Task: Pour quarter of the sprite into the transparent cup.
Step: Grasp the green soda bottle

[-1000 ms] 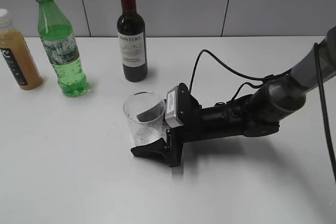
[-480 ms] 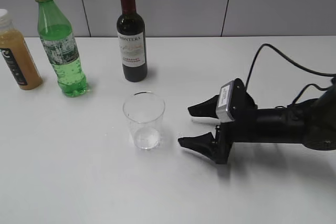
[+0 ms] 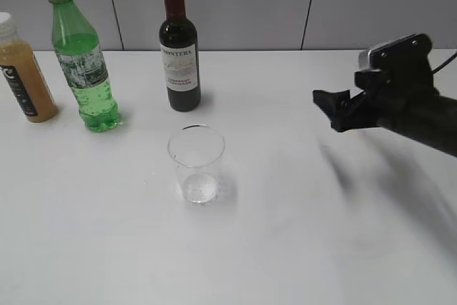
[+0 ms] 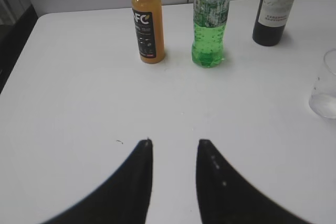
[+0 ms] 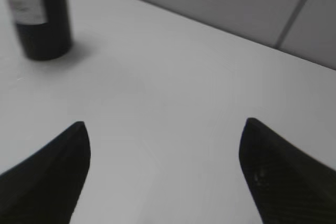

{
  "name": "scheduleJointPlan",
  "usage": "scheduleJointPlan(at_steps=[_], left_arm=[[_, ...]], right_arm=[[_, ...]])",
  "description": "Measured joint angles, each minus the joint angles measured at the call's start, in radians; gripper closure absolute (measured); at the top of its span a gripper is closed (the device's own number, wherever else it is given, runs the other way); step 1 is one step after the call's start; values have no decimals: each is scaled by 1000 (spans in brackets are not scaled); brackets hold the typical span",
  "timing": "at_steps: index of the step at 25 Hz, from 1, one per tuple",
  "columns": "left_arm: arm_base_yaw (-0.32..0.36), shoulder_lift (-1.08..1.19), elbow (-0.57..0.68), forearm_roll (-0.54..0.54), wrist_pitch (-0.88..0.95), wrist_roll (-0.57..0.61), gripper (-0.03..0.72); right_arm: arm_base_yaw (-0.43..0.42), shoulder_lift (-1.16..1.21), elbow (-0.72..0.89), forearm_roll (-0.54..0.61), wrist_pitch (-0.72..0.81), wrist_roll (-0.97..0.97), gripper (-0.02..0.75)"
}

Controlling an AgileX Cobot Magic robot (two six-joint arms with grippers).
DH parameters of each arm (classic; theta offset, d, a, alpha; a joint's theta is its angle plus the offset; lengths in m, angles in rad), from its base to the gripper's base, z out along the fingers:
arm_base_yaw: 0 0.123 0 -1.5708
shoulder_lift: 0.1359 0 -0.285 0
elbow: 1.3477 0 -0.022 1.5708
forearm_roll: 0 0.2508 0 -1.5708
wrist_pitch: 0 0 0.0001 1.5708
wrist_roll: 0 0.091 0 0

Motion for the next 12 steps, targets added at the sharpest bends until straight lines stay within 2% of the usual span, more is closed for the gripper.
scheduleJointPlan(at_steps=[2,5,12], left_arm=[[0,0,0,0,0,0,460],[0,0,0,0,0,0,460],[0,0,0,0,0,0,460]], right_arm=[[0,-69,-11,137,107,-1,56],[-1,-143,-82,252,421,-1,76],[-1,-176,-358,299,1084,-1,138]])
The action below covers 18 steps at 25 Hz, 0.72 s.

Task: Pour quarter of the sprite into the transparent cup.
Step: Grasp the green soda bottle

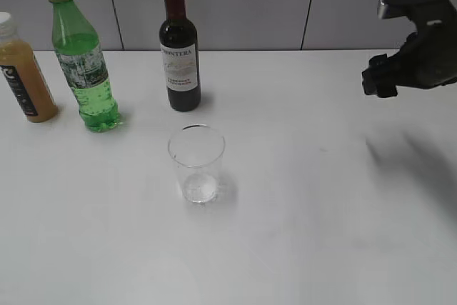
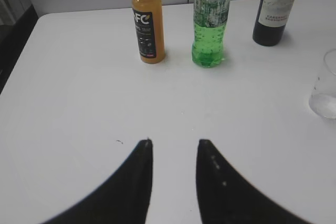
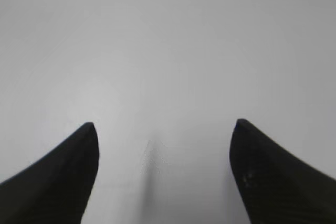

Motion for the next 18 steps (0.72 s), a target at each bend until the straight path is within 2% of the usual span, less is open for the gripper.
scheduleJointPlan(at_steps=[6,11,18], left_arm=[[0,0,0,0,0,0,460],[0,0,0,0,0,0,460],[0,0,0,0,0,0,460]], right_arm=[[-9,-1,-248,13,464,0,142],[-74,-7,-366,84,694,-12,125],[-100,-74,-378,129,950,-58,122]])
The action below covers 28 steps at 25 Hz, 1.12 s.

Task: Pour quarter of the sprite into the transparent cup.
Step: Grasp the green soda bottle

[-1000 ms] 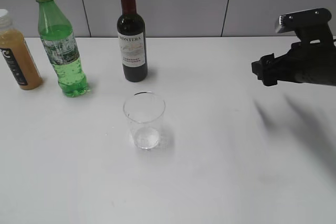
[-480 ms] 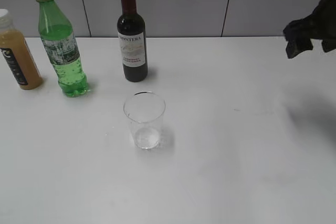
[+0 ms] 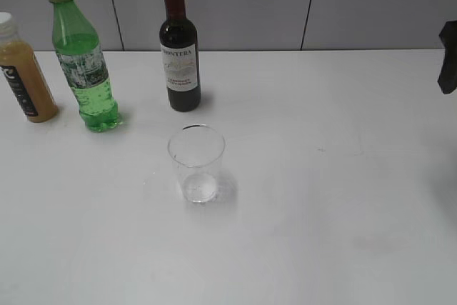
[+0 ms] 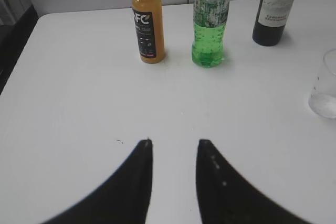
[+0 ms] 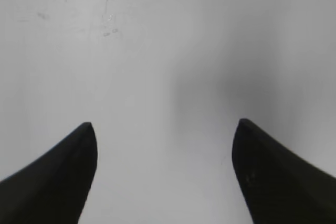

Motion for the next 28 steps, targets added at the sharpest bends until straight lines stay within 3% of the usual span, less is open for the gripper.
scheduleJointPlan(at_steps=[4,19,28], left_arm=[[0,0,0,0,0,0,460],[0,0,0,0,0,0,460],[0,0,0,0,0,0,460]], right_arm=[[0,-115,84,7,0,-14,122],[0,-678,711,44,-152,-19,123],[0,-1026,890,44,-159,-20,141]])
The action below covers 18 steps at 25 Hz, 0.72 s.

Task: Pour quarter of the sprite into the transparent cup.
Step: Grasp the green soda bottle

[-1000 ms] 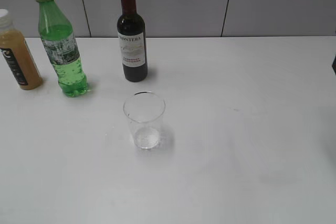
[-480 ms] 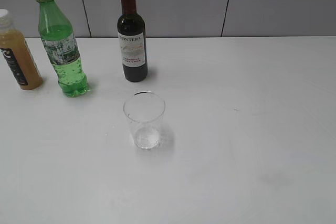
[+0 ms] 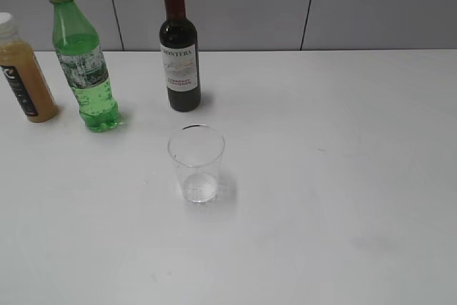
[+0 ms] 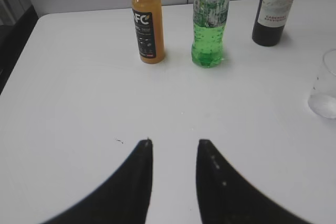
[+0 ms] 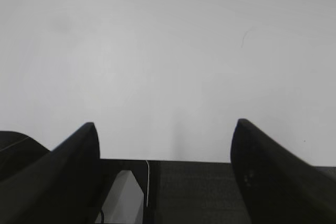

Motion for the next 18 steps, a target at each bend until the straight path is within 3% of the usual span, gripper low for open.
scheduleJointPlan(at_steps=[18], left_arm=[[0,0,0,0,0,0,460]], right_arm=[[0,-521,46,3,-25,-1,143]])
